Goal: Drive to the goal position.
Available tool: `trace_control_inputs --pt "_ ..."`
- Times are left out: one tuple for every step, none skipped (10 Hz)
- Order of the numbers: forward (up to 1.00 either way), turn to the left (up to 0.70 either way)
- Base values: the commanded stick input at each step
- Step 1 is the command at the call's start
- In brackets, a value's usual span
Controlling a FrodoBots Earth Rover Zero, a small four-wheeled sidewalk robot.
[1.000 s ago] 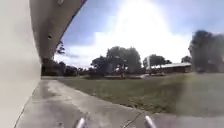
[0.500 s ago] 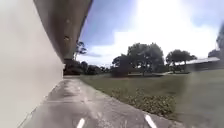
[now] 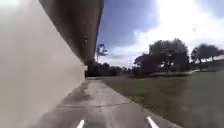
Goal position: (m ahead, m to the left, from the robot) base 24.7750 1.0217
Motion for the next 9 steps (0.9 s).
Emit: trace_control_inputs --pt "0.70 0.00" --pt "0.70 0.00" --pt "0.70 0.00" --pt "0.70 0.00" --pt "0.70 0.00" --pt "0.70 0.00" --pt "0.70 0.00" --pt "0.70 0.00" --pt "0.70 0.00"
